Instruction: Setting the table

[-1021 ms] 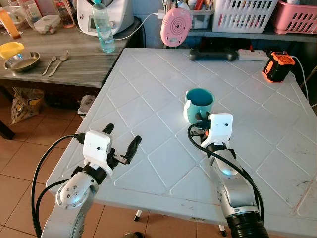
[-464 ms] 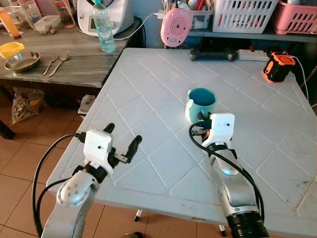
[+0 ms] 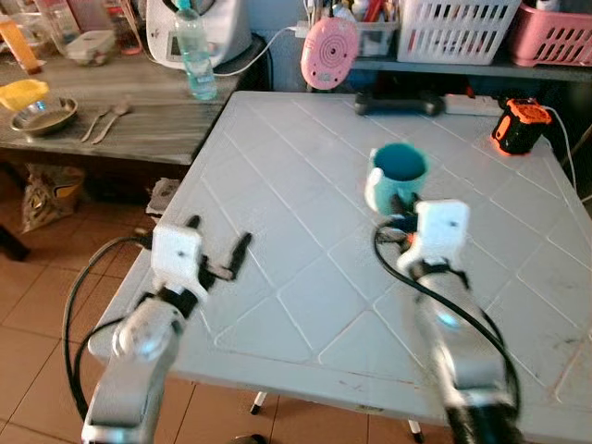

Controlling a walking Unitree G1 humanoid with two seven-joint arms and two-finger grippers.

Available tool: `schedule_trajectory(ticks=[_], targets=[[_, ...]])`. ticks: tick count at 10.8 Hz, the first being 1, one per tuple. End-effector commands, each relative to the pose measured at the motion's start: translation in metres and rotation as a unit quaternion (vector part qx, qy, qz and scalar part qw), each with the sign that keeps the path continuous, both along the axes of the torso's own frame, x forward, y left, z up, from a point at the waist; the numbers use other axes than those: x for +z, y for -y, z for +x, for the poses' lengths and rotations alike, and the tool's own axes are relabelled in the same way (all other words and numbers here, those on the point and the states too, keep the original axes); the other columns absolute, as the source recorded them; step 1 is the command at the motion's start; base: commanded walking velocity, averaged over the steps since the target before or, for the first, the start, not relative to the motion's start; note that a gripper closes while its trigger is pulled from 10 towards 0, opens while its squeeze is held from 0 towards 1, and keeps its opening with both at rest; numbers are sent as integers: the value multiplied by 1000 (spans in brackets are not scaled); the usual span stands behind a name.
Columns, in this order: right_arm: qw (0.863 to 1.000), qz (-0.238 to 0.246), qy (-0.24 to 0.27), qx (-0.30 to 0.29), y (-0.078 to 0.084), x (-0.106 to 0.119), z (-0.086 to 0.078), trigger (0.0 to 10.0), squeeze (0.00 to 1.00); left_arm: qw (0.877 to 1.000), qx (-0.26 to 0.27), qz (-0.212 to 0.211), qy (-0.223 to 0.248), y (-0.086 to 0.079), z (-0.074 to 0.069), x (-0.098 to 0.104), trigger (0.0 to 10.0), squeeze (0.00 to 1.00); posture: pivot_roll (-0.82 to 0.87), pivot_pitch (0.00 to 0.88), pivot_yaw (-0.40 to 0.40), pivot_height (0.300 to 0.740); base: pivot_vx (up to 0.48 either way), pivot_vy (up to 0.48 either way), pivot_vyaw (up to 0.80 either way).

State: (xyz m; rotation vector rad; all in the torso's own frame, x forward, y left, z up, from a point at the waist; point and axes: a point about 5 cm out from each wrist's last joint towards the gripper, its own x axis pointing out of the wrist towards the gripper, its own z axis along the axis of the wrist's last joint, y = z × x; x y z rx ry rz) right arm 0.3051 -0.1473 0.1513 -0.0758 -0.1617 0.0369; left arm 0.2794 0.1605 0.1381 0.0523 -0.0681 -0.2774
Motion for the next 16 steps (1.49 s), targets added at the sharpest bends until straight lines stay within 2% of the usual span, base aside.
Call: schedule_trajectory(ticks=[1,2,4,6,11,16], targets=[[1000,5,-1,-6,4,1,-3,4039,0,1000,12,5,-1,-5,2,-1,10000,0,35,32,55,740,0,0,0],[1000,7,-11,-15,8,-5,-7,10000,0,1000,14,6,2,-4,5,0,10000,0,30,24,56,740,0,0,0],[1000,7,-18,-17,8,-8,-10,10000,0,1000,13,-1,0,1,8,-2,10000,0,31,10,50,740,0,131,0],[1000,5,-22,-8,6,-6,-6,10000,0,1000,23,-3,7,0,12,-1,10000,0,40,0,38,740,0,296,0],[1000,3,-22,-2,3,-6,-4,10000,0,1000,19,-10,4,5,9,-6,10000,0,40,0,37,740,0,329,0],[1000,0,-21,-9,6,-6,-5,10000,0,1000,20,-9,6,5,13,-5,10000,0,29,0,45,740,0,421,0]])
